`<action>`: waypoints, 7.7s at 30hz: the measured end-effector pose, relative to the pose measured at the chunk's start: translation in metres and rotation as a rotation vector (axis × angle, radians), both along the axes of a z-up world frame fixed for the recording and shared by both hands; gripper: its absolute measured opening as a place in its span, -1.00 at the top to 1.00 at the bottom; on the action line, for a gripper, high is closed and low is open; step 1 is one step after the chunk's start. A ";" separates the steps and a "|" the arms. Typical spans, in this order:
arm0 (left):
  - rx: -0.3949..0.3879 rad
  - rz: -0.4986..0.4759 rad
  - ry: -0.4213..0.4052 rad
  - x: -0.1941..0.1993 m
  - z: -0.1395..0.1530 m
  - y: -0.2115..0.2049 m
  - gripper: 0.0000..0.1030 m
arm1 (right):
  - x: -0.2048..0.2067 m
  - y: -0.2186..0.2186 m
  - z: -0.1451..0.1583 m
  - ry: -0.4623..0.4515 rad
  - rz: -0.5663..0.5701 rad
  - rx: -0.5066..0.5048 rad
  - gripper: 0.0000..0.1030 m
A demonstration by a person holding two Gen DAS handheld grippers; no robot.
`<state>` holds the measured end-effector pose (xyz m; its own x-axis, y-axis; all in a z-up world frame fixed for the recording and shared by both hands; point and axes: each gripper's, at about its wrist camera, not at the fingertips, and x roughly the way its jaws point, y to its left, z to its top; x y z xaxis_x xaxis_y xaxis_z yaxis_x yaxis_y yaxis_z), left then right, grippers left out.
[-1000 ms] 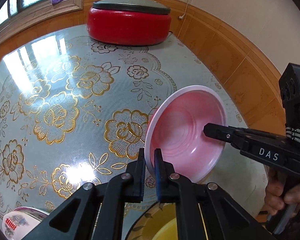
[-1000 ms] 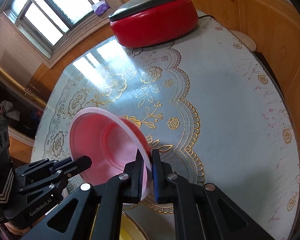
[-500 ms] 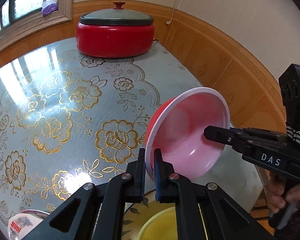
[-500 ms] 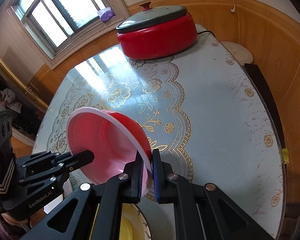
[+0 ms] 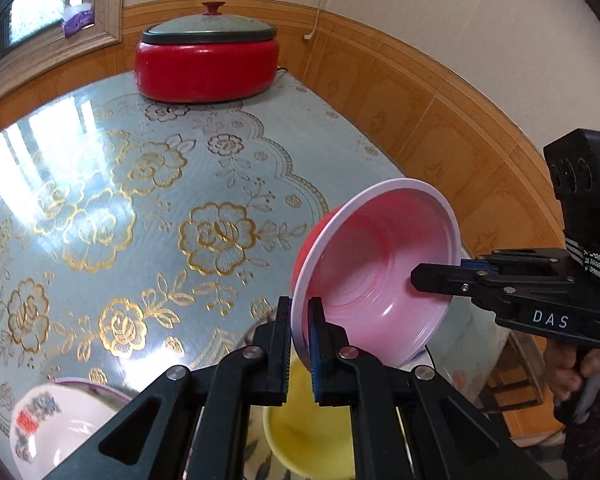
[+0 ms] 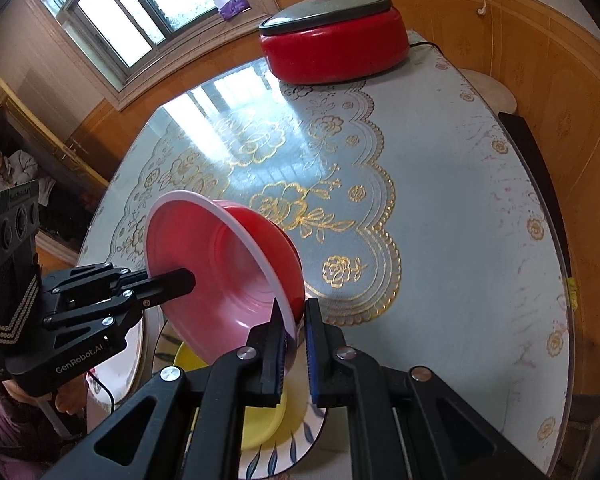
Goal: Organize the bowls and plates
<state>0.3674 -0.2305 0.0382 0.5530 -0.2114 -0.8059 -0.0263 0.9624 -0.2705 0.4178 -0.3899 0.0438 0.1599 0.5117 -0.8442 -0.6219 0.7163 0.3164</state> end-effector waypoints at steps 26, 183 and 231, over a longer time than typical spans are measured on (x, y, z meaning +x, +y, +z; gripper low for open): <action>-0.081 -0.070 0.078 -0.061 -0.023 -0.002 0.86 | -0.060 -0.003 -0.029 0.160 0.063 -0.086 0.73; -0.024 -0.127 0.135 0.023 -0.091 -0.059 0.74 | -0.029 -0.103 -0.090 -0.004 -0.337 -0.054 0.75; -0.008 -0.107 0.122 0.013 -0.087 -0.056 0.73 | -0.043 -0.082 -0.096 -0.121 -0.161 -0.124 0.52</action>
<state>0.3807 -0.2866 -0.0484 0.4247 -0.2709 -0.8639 0.0432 0.9592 -0.2795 0.3753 -0.4722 -0.0520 0.3343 0.3650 -0.8689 -0.5247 0.8379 0.1501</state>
